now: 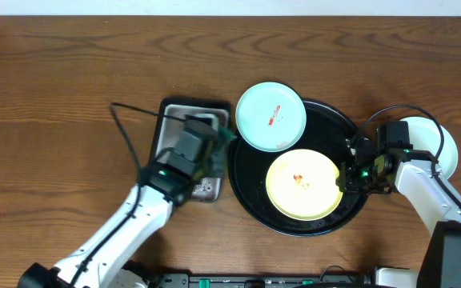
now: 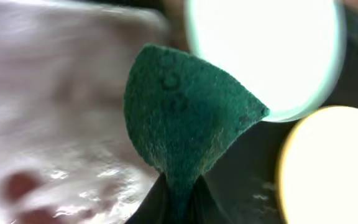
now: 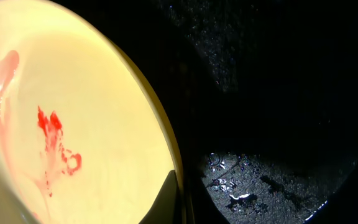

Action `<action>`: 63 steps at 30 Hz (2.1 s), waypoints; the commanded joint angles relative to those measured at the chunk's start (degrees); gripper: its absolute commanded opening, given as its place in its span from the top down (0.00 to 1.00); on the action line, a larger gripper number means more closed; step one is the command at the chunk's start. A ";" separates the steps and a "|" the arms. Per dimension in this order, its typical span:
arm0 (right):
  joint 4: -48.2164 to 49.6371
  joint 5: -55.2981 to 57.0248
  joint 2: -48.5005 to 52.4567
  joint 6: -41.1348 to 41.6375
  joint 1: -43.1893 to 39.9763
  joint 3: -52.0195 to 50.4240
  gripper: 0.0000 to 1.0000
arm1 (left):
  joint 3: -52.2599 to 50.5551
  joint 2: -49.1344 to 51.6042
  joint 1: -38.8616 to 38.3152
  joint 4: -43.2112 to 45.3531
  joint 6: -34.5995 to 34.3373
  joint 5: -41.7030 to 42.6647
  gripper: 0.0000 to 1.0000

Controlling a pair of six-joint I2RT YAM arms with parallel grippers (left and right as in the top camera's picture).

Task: Clean dirty plates on tray and stack at the side
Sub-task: 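Scrub the yellow plate with the sponge in the left gripper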

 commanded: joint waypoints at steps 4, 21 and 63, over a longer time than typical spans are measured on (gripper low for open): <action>-0.55 -0.28 0.39 -0.28 0.57 -0.96 0.99 | 0.24 0.59 -10.38 11.26 -8.13 5.05 0.93; -0.13 -0.28 0.39 -0.28 0.57 -1.77 0.99 | 24.17 25.33 -19.87 0.15 -9.97 18.08 0.93; 0.09 1.64 0.39 -0.28 0.57 -1.77 0.96 | 24.17 32.13 -27.19 0.39 -14.75 -1.49 0.92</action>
